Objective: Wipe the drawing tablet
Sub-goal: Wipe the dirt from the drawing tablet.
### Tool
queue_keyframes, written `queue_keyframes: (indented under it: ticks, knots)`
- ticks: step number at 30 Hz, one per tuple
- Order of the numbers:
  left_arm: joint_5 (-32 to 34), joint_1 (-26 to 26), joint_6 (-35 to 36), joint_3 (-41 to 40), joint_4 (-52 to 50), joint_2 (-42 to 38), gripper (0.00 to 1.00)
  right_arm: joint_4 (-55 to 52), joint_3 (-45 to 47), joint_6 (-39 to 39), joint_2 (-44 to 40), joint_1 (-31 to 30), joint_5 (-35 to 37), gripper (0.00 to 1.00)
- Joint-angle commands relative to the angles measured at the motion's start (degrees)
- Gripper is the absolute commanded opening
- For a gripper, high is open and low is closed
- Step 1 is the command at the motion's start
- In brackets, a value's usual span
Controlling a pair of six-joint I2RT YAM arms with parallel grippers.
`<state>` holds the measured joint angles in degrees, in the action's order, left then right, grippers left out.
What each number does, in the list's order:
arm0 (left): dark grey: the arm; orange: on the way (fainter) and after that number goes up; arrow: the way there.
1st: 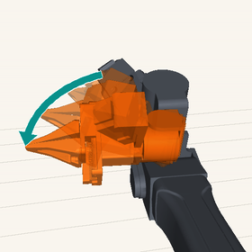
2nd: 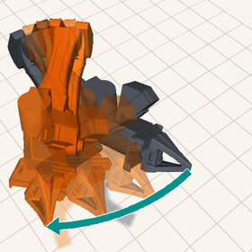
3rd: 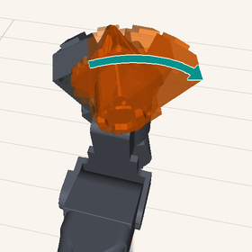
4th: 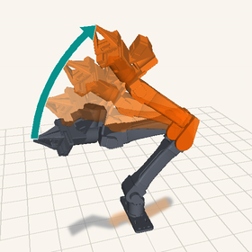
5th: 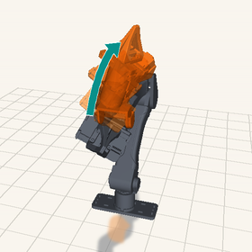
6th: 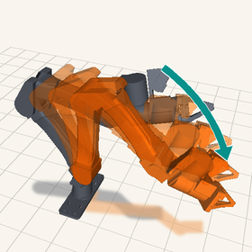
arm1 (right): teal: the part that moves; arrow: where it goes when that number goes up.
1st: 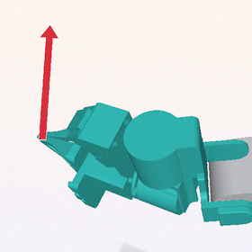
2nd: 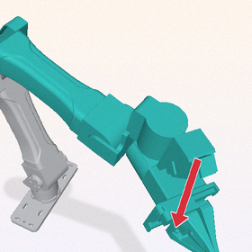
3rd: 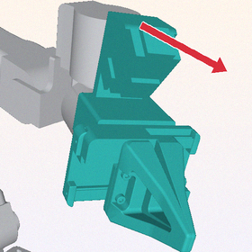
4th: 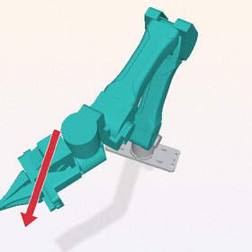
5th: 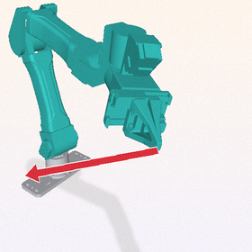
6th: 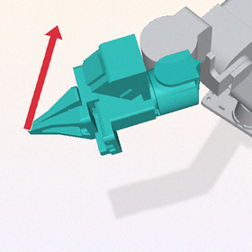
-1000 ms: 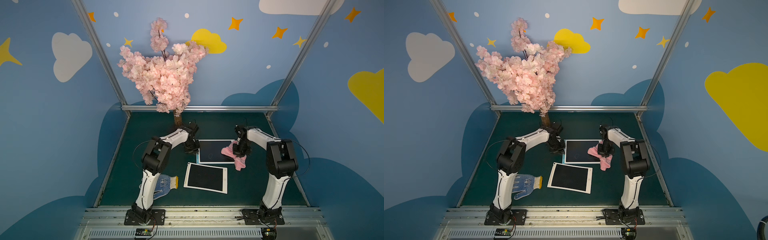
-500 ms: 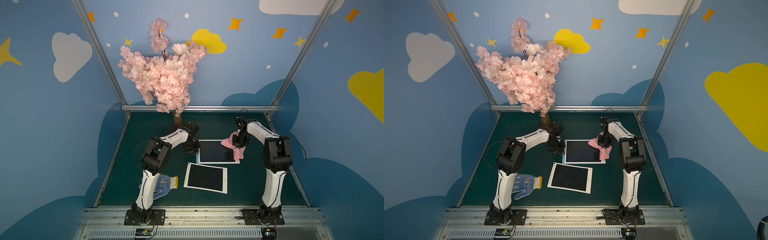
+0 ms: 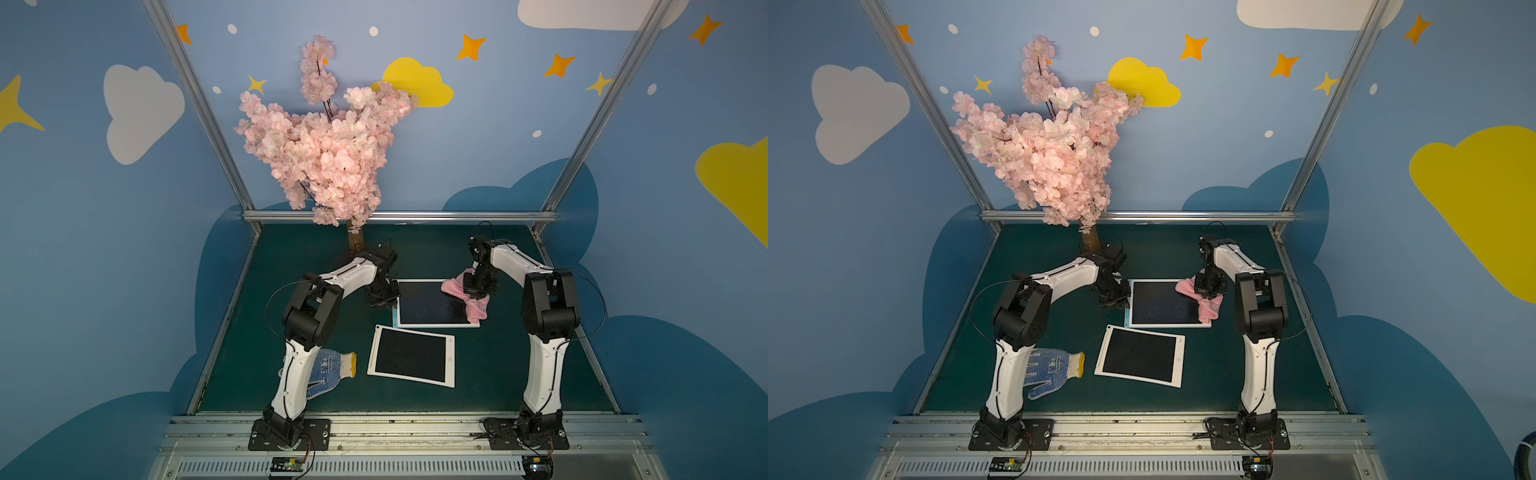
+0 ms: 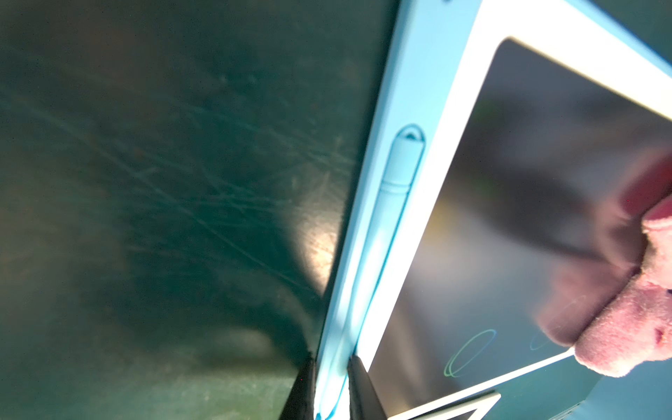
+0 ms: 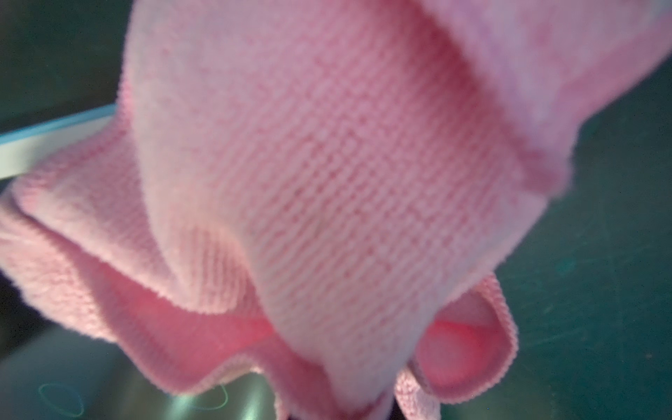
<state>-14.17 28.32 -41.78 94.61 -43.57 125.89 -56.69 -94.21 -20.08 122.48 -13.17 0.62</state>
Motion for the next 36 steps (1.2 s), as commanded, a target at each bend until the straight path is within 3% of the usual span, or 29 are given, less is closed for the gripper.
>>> queue_keyframes:
  ticks: [1, 11, 26, 36]
  knots:
    - [4.0, -0.7, 0.0, -1.8, 0.0, 2.2, 0.19, -2.2, 0.8, 0.8, -0.9, 0.0, 0.4, 0.0]
    - [3.9, -0.8, -0.1, -1.8, 0.2, 2.3, 0.19, -1.6, 3.0, 1.0, -5.0, 0.5, 0.6, 0.0]
    - [3.7, -0.8, -0.1, -1.9, 0.4, 2.5, 0.19, -2.1, 1.7, 0.2, 3.7, -0.8, 0.0, 0.0]
    - [3.4, -1.3, 0.0, -1.4, 0.4, 2.9, 0.19, -2.9, -6.4, 1.2, 7.8, 0.2, 0.0, 0.0]
